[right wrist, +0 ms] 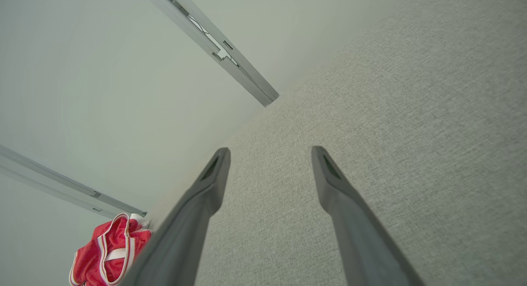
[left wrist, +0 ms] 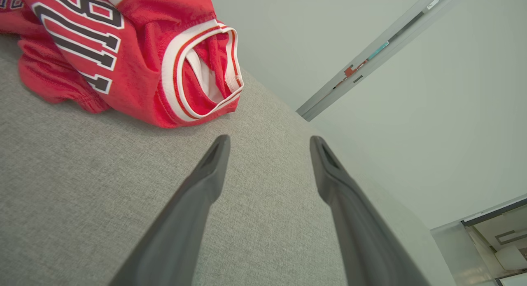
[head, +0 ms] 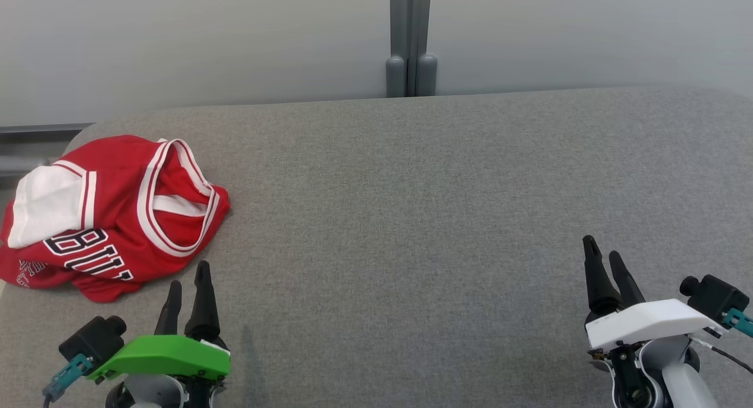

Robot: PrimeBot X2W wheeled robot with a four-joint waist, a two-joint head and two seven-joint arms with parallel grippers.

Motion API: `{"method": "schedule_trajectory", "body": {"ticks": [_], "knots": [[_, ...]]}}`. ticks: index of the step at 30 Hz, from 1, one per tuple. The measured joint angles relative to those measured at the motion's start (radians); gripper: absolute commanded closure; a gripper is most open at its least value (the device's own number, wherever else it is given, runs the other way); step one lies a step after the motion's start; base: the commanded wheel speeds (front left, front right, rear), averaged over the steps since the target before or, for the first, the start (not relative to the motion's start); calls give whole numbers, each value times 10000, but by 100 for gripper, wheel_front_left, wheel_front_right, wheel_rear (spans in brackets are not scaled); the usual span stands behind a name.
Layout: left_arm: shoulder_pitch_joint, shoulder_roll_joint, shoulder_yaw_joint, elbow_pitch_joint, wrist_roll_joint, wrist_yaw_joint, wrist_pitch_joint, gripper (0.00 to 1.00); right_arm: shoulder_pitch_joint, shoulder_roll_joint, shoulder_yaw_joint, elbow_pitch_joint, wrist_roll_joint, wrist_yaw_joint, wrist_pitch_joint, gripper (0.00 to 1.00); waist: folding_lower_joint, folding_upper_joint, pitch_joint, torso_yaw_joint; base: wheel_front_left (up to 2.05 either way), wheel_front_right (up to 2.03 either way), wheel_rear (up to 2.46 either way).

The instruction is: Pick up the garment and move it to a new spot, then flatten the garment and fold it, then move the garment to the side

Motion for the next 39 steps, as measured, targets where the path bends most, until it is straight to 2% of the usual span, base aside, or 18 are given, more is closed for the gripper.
{"method": "schedule_trajectory", "body": {"ticks": [16, 39], "knots": [[-4, 77, -334, -56, 2171, 276, -451, 0, -92, -13, 144, 15, -2092, 0, -357, 0, 0, 0, 0, 44, 0, 0, 0], [-2, 100, -696, -201, 4259, 349, -1049, 0, -97, -29, 305, -13, -4441, 2, -719, 0, 0, 0, 19, 18, 0, 0, 0]]}}
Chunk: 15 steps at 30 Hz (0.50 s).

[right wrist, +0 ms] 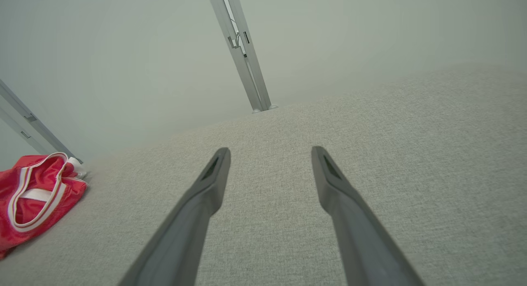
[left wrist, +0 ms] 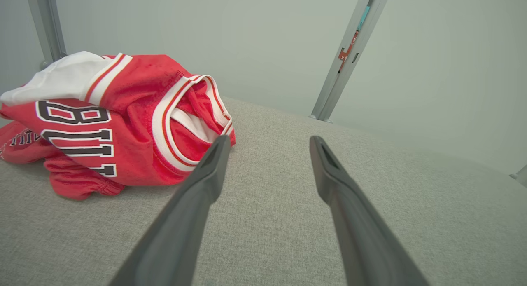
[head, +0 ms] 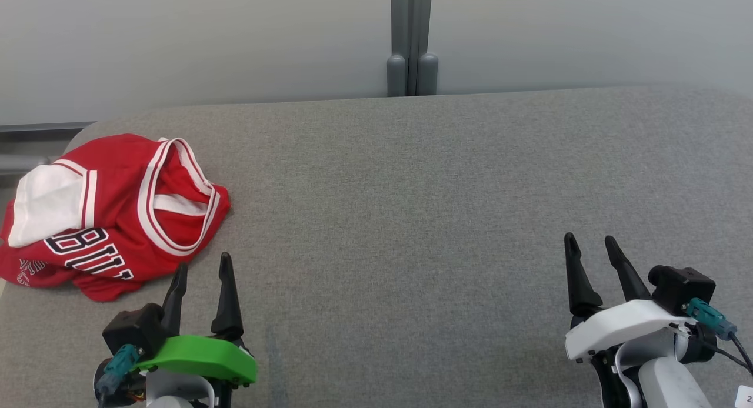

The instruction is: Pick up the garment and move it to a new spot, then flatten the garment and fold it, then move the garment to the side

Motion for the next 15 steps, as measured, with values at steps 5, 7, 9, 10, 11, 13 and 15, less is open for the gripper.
{"method": "schedule_trajectory", "body": {"ticks": [5, 7, 9, 10, 11, 13, 15], "knots": [[0, -4, -48, 25, 366, 0, -102, 0, 0, -4, 36, 0, -431, 0, -84, 0, 0, 0, 2, 14, 0, 0, 0], [0, -6, -69, 46, 472, -2, -150, 0, 0, -4, 42, 0, -537, 0, -130, 0, 0, 0, -1, 28, 0, 0, 0], [0, -8, -82, 50, 571, 0, -188, 0, 0, -6, 50, 4, -675, 0, -171, 0, 0, 0, 4, 43, 0, 0, 0], [0, -12, -88, 63, 629, 0, -205, 0, 0, -8, 59, 8, -759, 0, -178, 0, 0, 0, 6, 51, 0, 0, 0], [0, -15, -90, 79, 644, 0, -222, 0, 0, -8, 71, 12, -838, 0, -219, 0, 0, 0, 7, 58, 0, 0, 0], [-1, -21, -86, 90, 759, 12, -272, 0, -1, -8, 88, 15, -966, 0, -251, 0, 0, 0, 8, 69, 0, 0, 0], [-1, -31, -84, 102, 857, 29, -311, 0, -1, -10, 104, 21, -1095, 0, -311, 0, 0, 0, 3, 81, 0, 0, 0]]}}
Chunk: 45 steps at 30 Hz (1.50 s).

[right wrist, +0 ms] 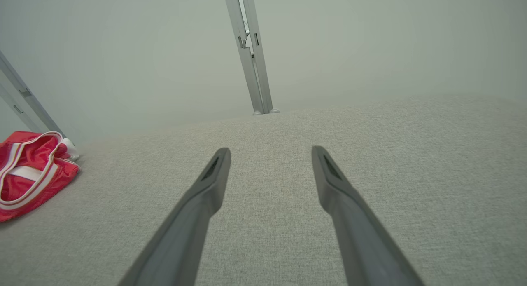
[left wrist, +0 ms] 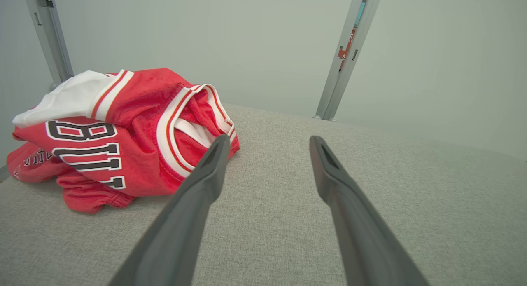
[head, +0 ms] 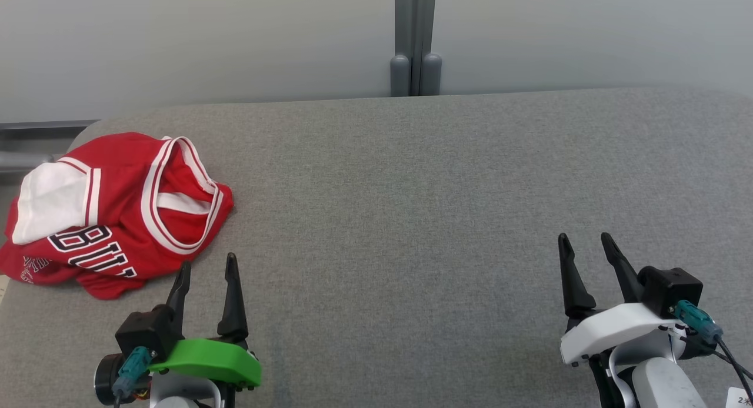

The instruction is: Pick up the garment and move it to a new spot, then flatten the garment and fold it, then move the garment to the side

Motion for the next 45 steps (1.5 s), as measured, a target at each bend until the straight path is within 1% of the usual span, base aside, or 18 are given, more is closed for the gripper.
{"method": "schedule_trajectory", "body": {"ticks": [24, 38, 41, 45], "knots": [[-4, -46, -104, 182, 999, 125, -433, 0, -50, -19, 138, 61, -1605, 2, -466, 0, 0, 0, 80, 111, 0, 0, 0], [-19, -58, -115, 178, 970, 132, -468, 0, -103, -19, 115, 67, -1626, 2, -479, 0, 0, 0, 135, 169, 0, 0, 0], [-25, -67, -104, 238, 901, 169, -470, 0, -96, -25, 77, 77, -1636, 2, -481, 0, 0, 0, 113, 295, 0, 0, 0], [-43, -71, -117, 288, 844, 224, -470, 0, -38, -27, 10, 58, -1645, 2, -481, 0, 0, 0, 91, 638, 0, 0, 0]]}}
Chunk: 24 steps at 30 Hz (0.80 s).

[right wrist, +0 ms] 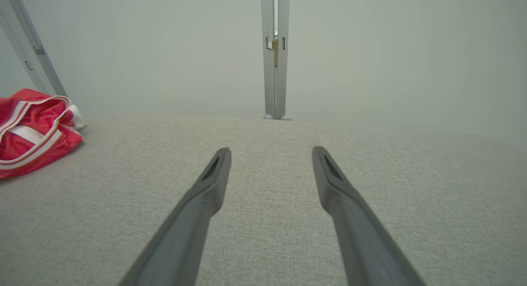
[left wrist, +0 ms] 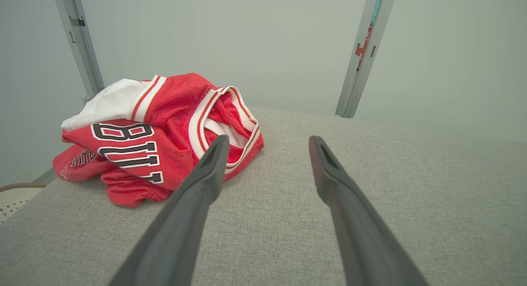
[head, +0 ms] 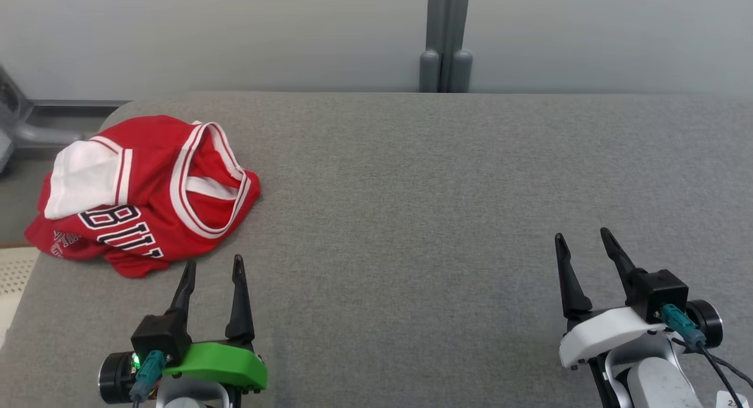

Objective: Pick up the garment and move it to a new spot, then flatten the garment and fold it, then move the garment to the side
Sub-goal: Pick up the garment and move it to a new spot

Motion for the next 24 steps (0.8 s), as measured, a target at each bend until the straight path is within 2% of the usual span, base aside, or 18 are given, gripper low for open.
{"method": "schedule_trajectory", "body": {"ticks": [24], "knots": [[427, 247, 583, -322, -123, 263, -6, 0, 100, 6, 690, 19, 337, 4, -73, 0, 0, 0, -141, 3720, 0, 0, 0]]}}
